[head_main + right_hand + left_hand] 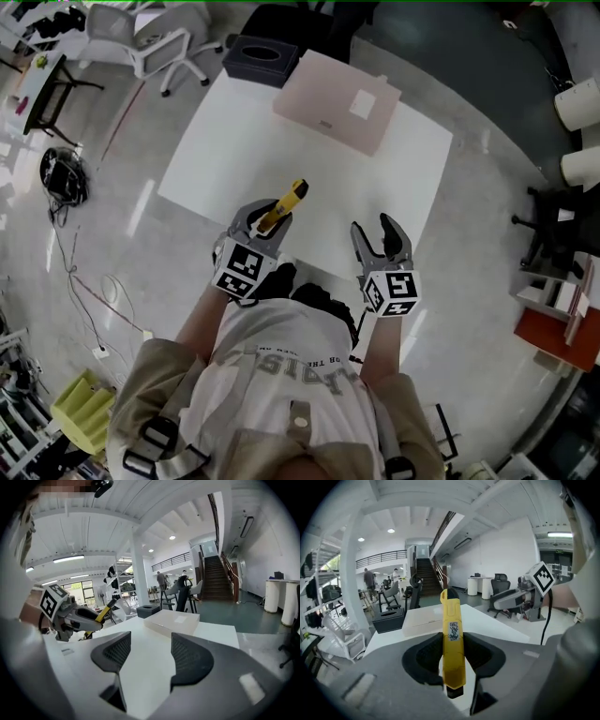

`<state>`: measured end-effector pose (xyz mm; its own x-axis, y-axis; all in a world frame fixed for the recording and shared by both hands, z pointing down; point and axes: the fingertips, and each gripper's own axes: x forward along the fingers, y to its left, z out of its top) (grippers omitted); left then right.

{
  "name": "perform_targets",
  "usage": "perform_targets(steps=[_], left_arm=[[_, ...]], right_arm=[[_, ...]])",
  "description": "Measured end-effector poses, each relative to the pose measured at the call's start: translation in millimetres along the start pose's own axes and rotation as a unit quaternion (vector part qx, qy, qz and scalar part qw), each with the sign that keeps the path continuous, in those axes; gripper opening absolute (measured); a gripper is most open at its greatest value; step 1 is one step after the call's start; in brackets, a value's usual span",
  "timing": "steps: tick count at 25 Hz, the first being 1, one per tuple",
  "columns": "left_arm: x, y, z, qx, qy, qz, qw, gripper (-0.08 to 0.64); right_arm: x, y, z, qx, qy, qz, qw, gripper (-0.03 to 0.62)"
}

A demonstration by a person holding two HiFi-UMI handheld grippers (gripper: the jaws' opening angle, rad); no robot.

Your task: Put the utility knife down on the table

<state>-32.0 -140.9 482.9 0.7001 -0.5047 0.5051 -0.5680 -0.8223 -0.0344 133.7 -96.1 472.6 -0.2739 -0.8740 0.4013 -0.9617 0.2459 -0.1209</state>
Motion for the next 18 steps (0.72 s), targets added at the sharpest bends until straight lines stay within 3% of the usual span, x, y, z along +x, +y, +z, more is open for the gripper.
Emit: perform_targets(steps=[5,11,15,18], left_arm=[[28.5,-6.6,-11.6,0.068,0.036,-0.072,0.9944,0.135],[56.0,-22.3,-28.0,0.148,0.087,-0.139,0.9752,0.135],[74.7,-31.0,-42.7,0.177,0.116,-0.165,0.9634,0.135],[87.4,-36.8,-50.5,0.188,0.133,-0.177,0.9570,0.135]], right_arm=[[14.9,4.7,-5.3,-0.040,0.031,0.036,0.998,0.264],[24.7,6.4,-8.9,-0.096,0.078,0.100,0.987,0.264],[38.0,12.9,-12.5,-0.155,0.119,0.151,0.969,0.264],[50.0,19.5,-17.9,-0.206,0.149,0.193,0.948,0.264]])
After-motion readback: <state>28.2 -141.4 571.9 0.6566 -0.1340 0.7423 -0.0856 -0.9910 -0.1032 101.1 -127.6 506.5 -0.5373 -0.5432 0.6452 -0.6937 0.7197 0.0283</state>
